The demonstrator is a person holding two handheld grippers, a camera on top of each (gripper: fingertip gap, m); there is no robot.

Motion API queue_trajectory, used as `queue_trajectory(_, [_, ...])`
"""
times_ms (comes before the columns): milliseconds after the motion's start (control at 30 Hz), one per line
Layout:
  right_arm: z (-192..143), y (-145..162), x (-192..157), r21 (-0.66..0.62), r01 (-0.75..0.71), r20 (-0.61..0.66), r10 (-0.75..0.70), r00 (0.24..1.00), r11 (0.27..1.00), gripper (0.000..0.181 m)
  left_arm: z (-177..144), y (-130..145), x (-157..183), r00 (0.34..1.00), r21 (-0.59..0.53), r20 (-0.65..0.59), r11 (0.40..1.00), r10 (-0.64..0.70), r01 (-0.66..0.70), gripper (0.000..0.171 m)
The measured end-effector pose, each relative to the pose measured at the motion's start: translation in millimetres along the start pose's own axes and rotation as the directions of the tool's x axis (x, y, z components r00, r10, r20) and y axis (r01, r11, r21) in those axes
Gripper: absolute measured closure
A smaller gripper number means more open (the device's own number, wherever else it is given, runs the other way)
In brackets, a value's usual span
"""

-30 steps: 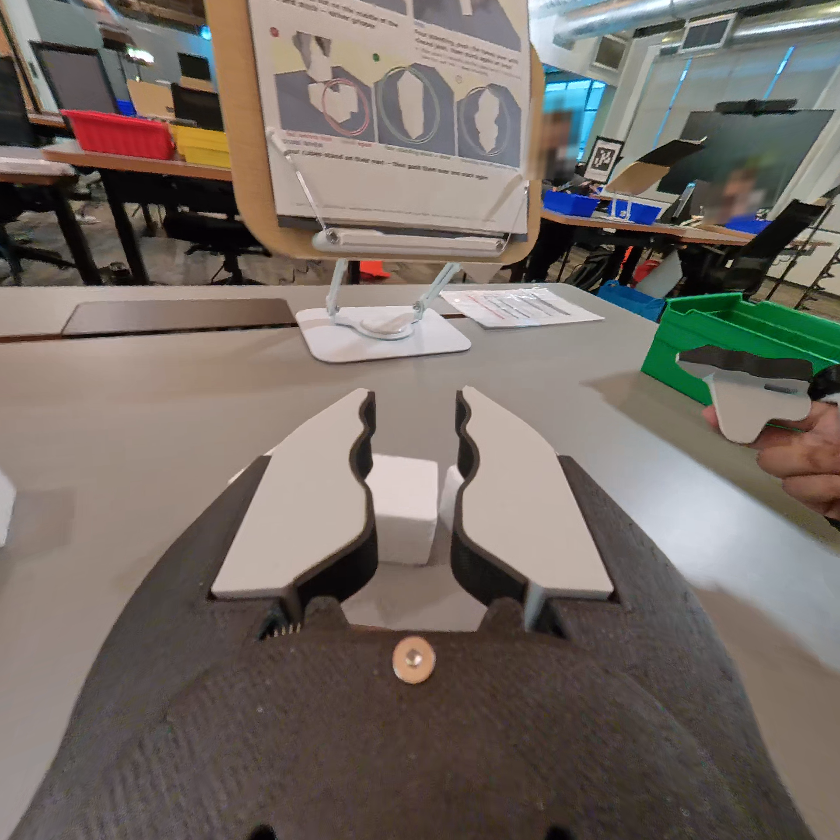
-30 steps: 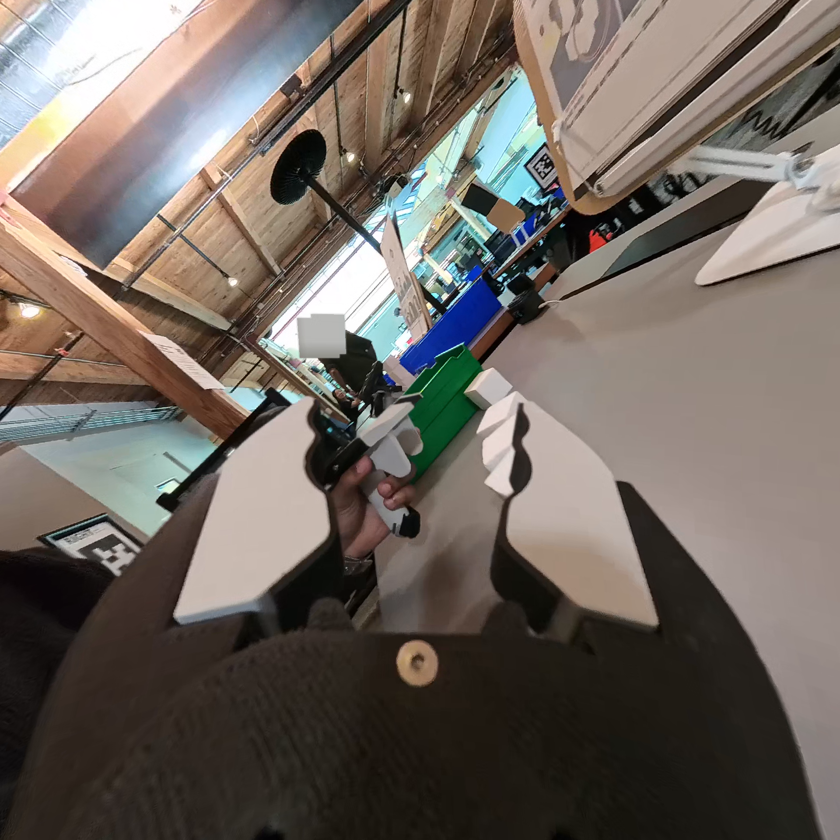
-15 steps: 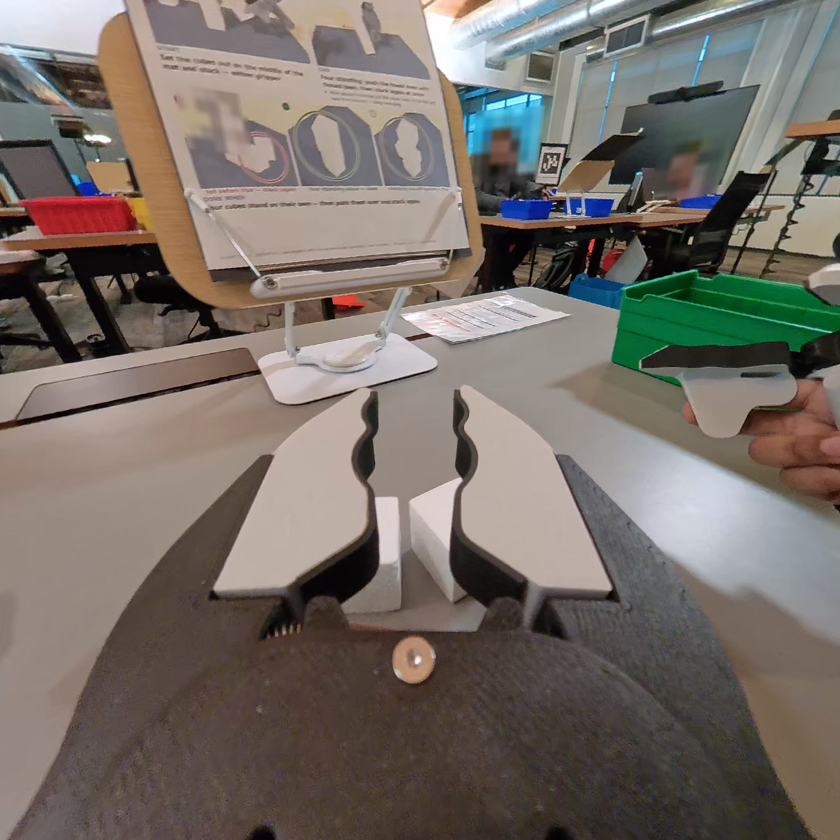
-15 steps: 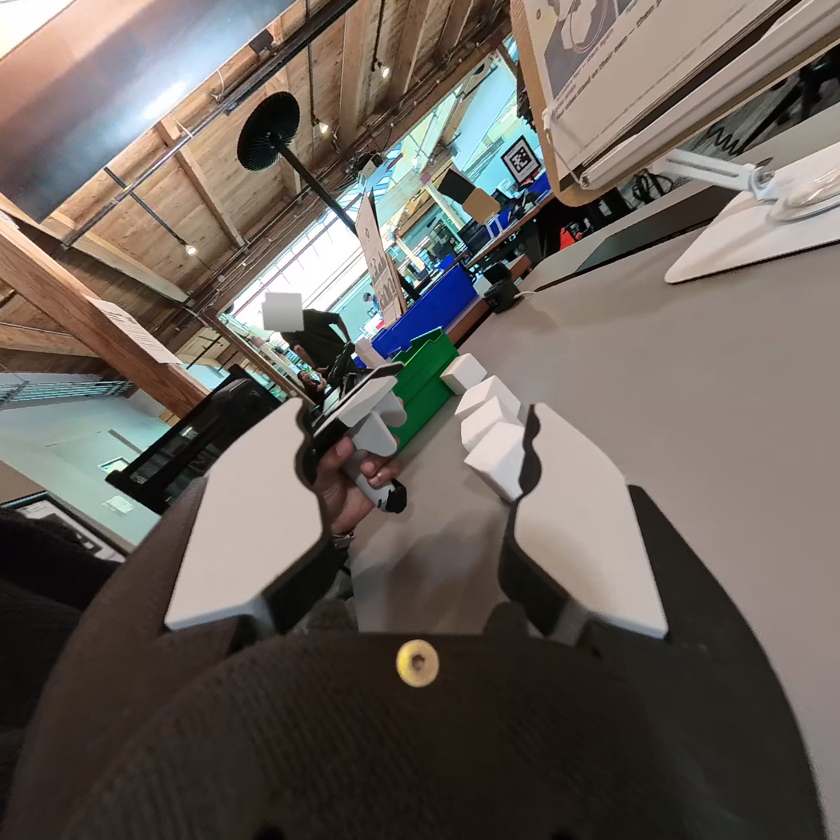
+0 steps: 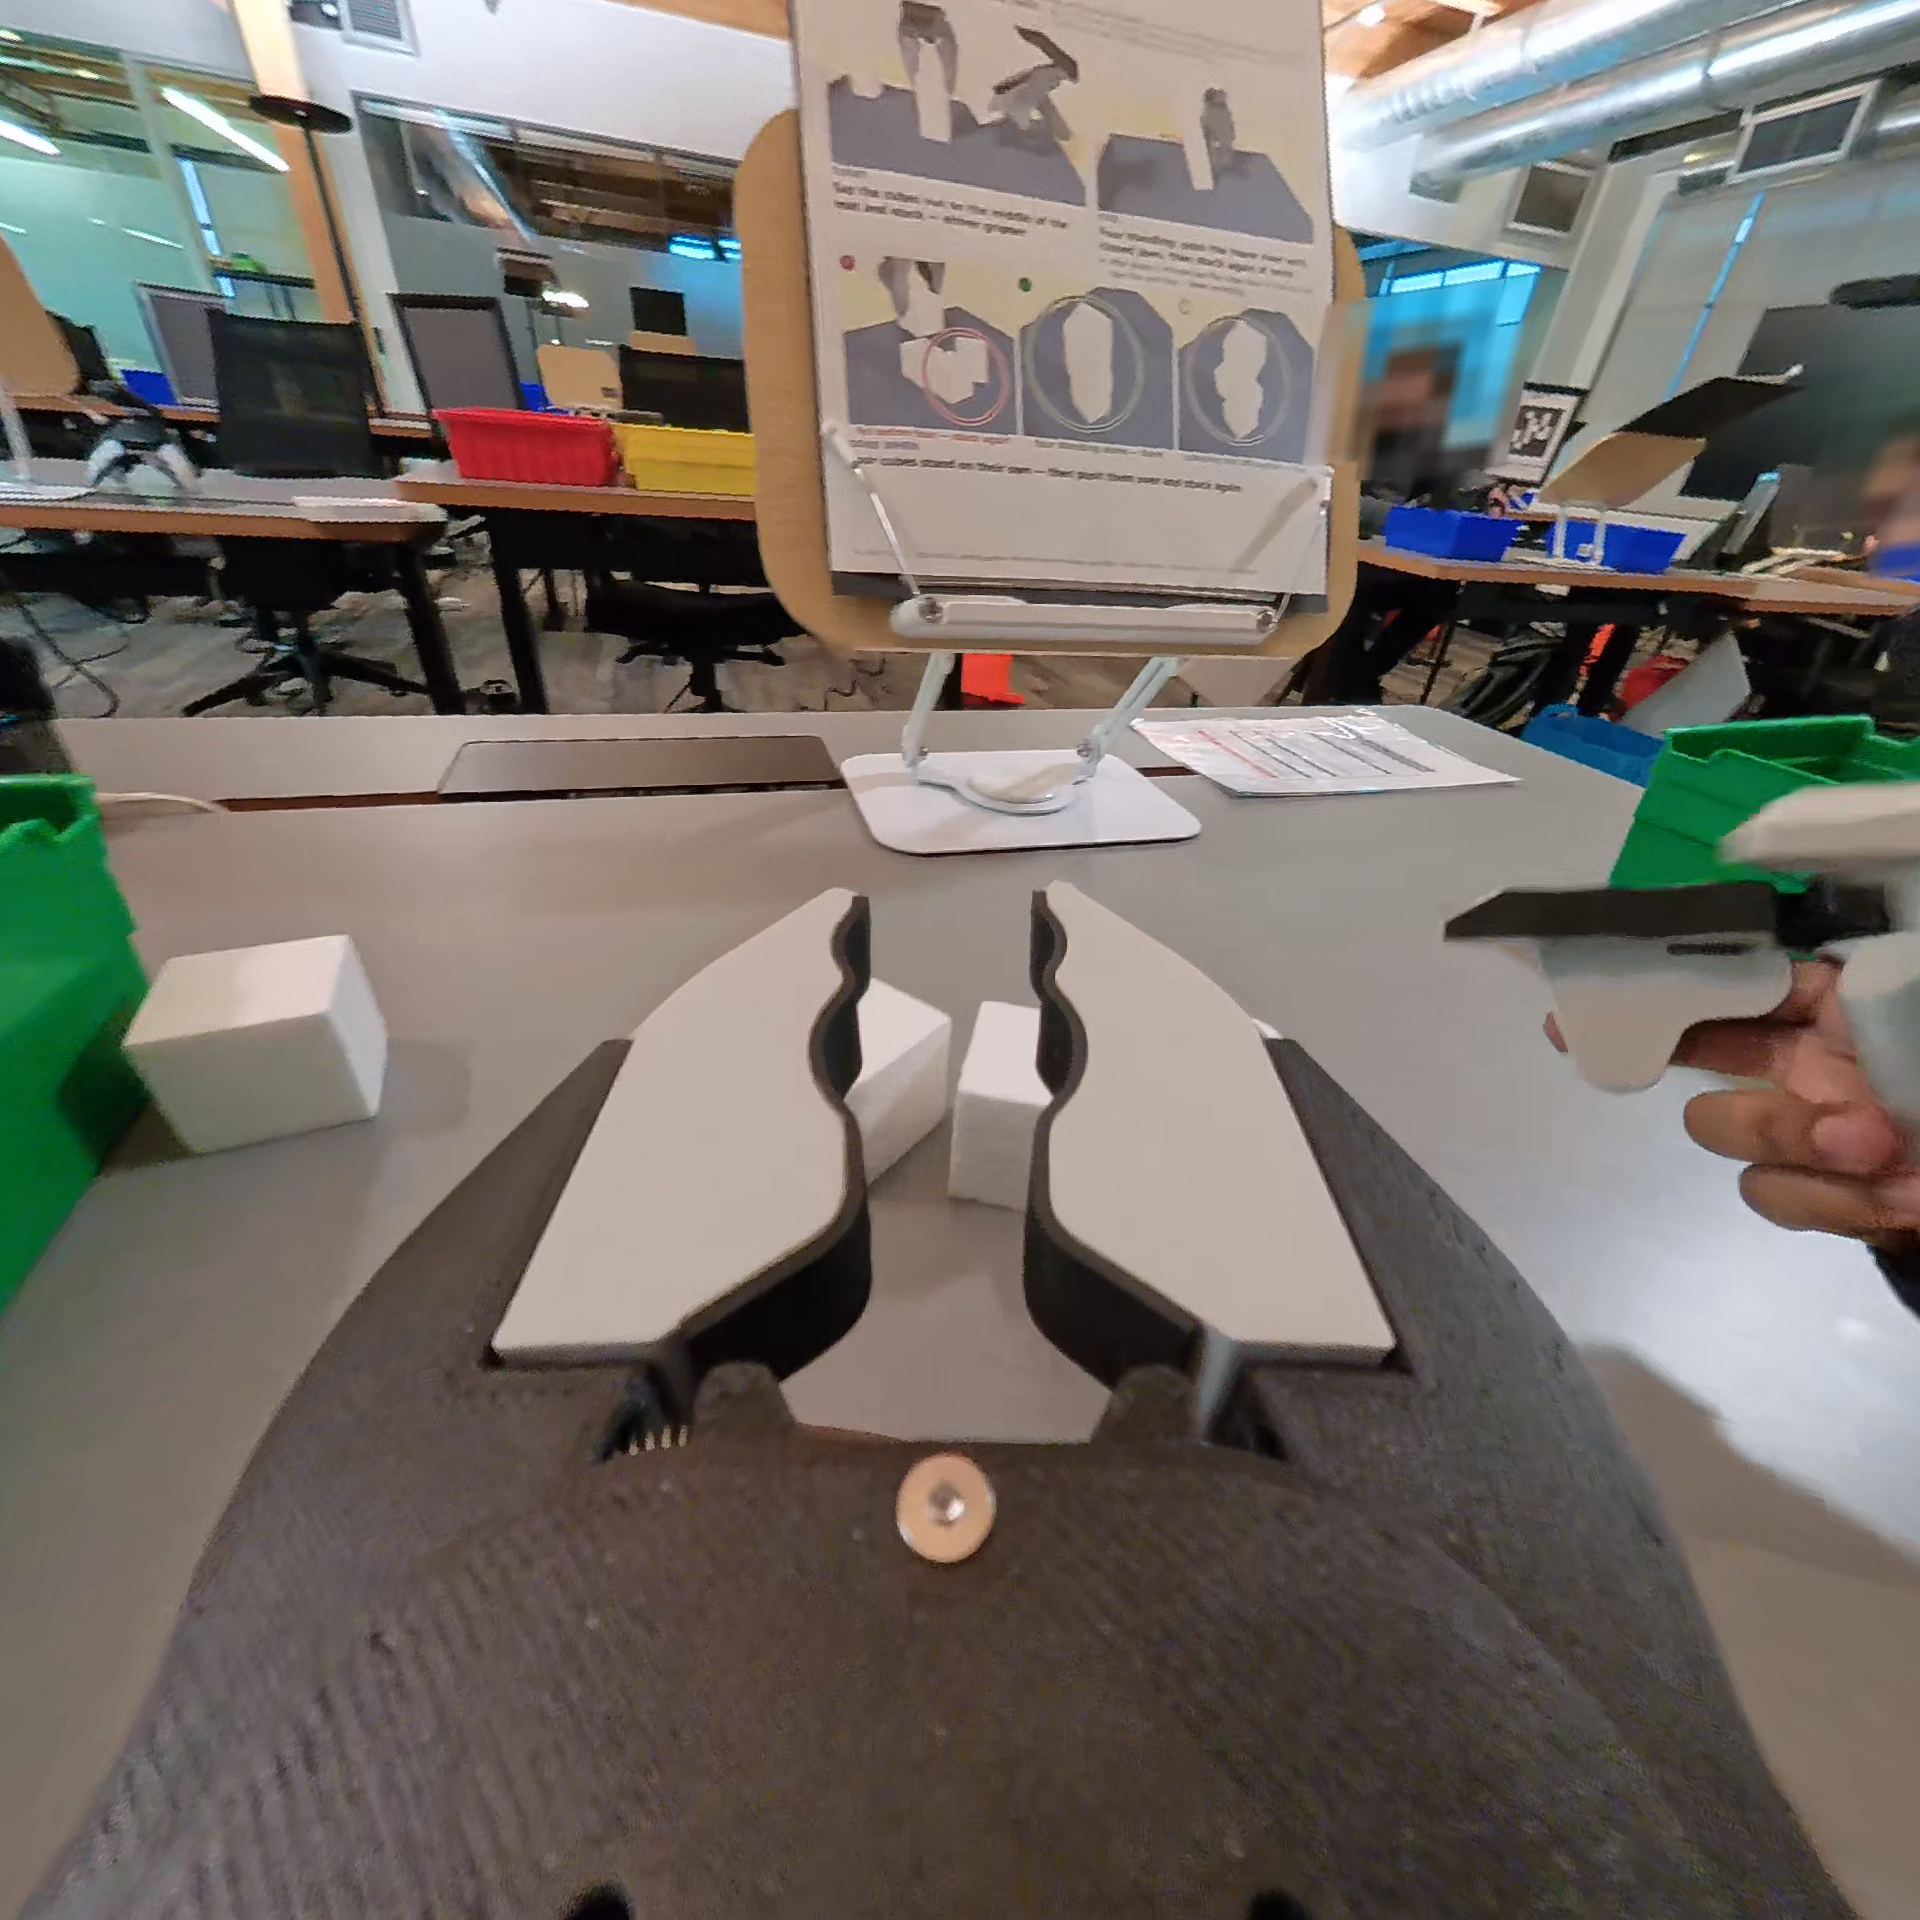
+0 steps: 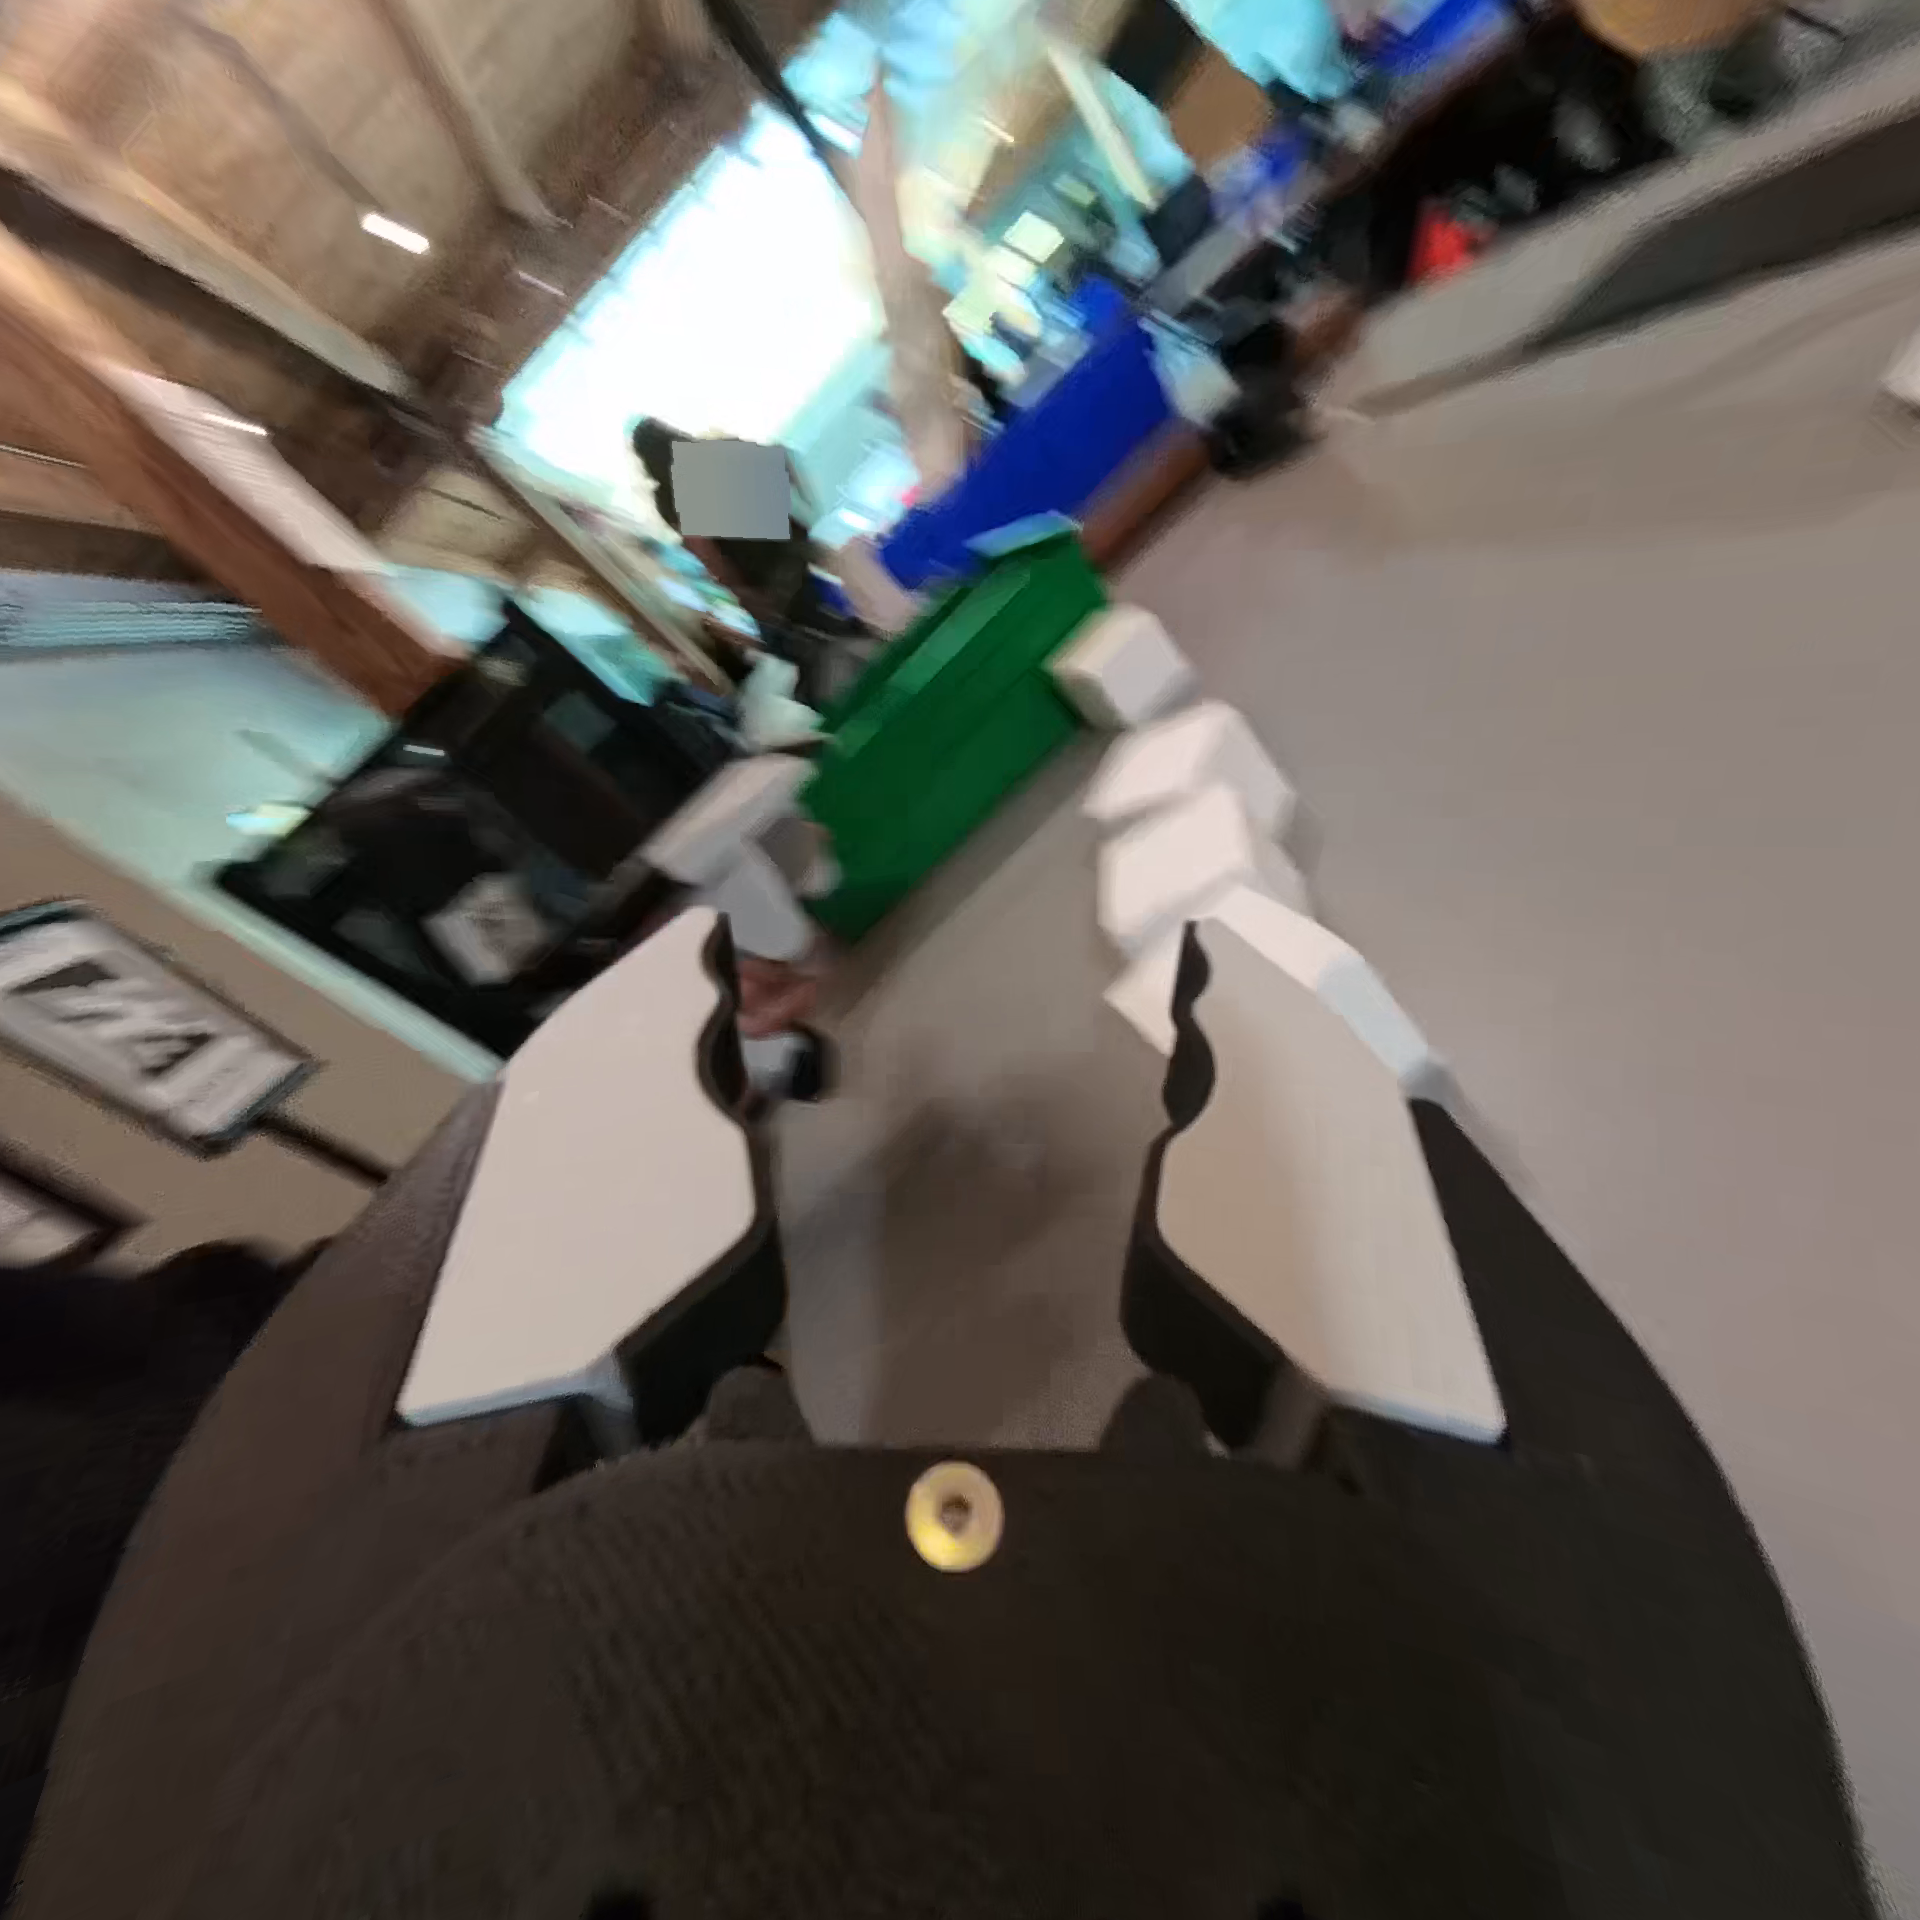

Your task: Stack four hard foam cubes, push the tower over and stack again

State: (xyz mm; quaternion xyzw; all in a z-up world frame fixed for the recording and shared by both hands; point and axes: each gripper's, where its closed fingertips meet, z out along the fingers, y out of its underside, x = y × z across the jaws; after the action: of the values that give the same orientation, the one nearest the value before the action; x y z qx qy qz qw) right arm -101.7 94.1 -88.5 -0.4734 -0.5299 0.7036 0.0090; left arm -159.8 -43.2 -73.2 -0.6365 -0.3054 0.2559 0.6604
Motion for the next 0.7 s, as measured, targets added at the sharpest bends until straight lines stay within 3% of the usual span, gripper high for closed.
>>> queue_trajectory(67, [6, 19, 38, -0.104, -0.023, -0.199, 0.002, 0.98, 0.994, 0.123, -11, -4, -13, 0.998, 0.024, 0.061, 1.0, -0.011, 0.009, 0.146])
queue_trajectory(133, [8, 27, 59, -0.127, -0.116, -0.278, 0.077, 0.958, 0.985, 0.13, -20, -6, -25, 0.994, 0.035, 0.109, 0.999, -0.03, 0.026, 0.149])
queue_trajectory(233, [13, 11, 46, -0.046, -0.237, -0.12, 0.23, 0.966, 0.97, 0.122, -25, -3, -34, 0.988, 0.024, 0.13, 0.997, -0.08, 0.077, 0.152])
queue_trajectory(333, [5, 0, 44, 0.018, -0.271, -0.083, 0.272, 0.959, 0.962, 0.128, -22, 0, -34, 0.988, 0.01, 0.116, 0.994, -0.106, 0.106, 0.157])
queue_trajectory(500, [-14, -13, 43, 0.076, -0.154, -0.131, 0.162, 0.978, 0.985, 0.128, -6, 3, -17, 0.996, -0.013, 0.058, 0.998, -0.065, 0.066, 0.157])
queue_trajectory(700, [-46, -28, 39, 0.107, 0.15, -0.291, -0.114, 0.95, 0.983, 0.131, 22, 7, 12, 0.999, -0.039, -0.045, 0.999, -0.029, 0.027, 0.157])
